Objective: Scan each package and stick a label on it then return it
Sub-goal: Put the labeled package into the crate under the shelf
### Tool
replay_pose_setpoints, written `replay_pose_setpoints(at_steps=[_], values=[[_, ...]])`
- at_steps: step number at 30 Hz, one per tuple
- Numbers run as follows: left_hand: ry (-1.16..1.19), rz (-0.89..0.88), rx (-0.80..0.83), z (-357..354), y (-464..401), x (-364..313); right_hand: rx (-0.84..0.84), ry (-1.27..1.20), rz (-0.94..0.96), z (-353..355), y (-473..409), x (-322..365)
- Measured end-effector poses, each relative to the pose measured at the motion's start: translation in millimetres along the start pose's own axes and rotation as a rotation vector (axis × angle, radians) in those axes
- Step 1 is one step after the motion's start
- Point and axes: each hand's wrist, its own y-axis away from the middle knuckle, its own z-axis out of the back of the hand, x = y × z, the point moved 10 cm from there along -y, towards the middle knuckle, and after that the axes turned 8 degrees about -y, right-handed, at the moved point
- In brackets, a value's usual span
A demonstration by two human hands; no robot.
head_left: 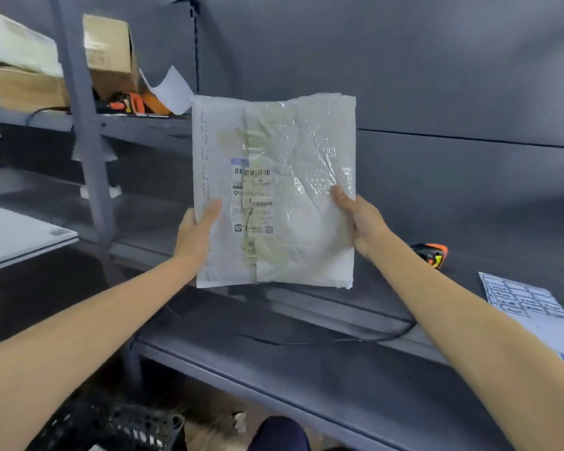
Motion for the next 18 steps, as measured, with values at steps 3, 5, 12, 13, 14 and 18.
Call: replay_pose_setpoints(at_steps=[3,5,12,13,14,18], values=[[-0.006,0.06,0.045,-41.7,-2.7,6.9,-0.09,0.027,0.053,36.0,4.3,19.1],[0.047,0.07,0.056,-66.9,-3.0,7.7,-0.142,0.04,0.079,57.0,9.9,29.5],[0.183,0.067,0.075,-124.0,0.1,-4.9,-0.305,-0.014,0.105,119.2,20.1,51.9],[0.183,0.068,0.069,-126.5,-2.5,-4.4,-0.382,-0.01,0.094,133.3,20.2,52.4],[0.177,0.07,0.061,-127.3,-4.9,-3.9,-0.479,0.076,0.076,150.3,21.6,52.1],[0.173,0.105,0.001,-128.6,-14.6,6.6,-0.626,0.59,-0.096,191.8,28.2,29.7]])
